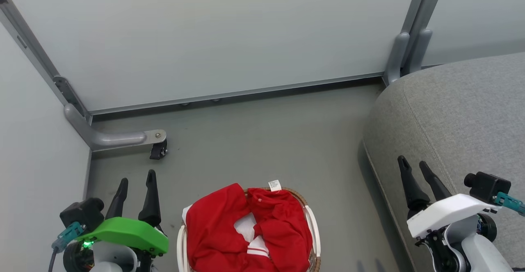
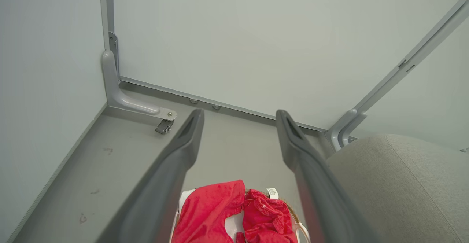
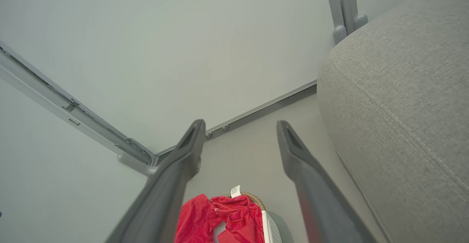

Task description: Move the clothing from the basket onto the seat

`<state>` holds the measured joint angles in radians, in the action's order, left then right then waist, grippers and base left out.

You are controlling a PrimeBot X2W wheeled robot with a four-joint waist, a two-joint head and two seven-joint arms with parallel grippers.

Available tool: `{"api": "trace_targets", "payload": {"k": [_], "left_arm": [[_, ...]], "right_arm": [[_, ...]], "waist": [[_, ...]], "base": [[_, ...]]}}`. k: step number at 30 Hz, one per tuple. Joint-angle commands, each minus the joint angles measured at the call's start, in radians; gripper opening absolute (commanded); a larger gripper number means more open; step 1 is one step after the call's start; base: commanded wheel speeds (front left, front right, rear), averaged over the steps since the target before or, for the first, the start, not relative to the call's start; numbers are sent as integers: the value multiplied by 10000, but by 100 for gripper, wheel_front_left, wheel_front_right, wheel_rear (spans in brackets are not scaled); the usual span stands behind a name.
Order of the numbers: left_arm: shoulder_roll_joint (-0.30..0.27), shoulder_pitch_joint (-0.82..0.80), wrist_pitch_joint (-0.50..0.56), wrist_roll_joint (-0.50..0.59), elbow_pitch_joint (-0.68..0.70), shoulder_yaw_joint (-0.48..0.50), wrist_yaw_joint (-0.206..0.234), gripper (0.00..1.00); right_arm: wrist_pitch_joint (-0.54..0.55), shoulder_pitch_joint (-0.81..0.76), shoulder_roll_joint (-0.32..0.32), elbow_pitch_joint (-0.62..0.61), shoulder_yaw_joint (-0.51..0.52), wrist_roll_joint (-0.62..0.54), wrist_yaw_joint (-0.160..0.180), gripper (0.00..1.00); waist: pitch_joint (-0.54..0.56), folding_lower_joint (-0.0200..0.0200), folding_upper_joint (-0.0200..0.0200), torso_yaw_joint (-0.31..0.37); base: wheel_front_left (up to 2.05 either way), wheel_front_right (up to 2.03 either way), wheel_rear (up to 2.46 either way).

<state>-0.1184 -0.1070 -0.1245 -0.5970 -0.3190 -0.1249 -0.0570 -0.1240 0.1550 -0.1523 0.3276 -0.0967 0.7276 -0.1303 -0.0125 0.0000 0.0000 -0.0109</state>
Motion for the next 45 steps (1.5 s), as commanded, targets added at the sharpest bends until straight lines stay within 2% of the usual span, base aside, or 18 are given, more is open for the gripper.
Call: {"api": "trace_targets", "payload": {"k": [1,28,45], "left_arm": [[-135,-236,-111,359,130,-5,91,100],[86,-85,-749,2857,139,73,61,100],[506,40,-1113,3904,-304,712,-460,100]], "right_arm": [[-116,229,-126,-65,-20,-321,-4,100],[-766,271,-192,199,35,-2875,-4,100],[-1119,95,24,426,369,-4018,-4,100]], "waist": [[-1,0,0,-5],[-60,0,0,-84],[11,0,0,-134]], "base": [[0,0,0],[0,0,0],[0,0,0]]}}
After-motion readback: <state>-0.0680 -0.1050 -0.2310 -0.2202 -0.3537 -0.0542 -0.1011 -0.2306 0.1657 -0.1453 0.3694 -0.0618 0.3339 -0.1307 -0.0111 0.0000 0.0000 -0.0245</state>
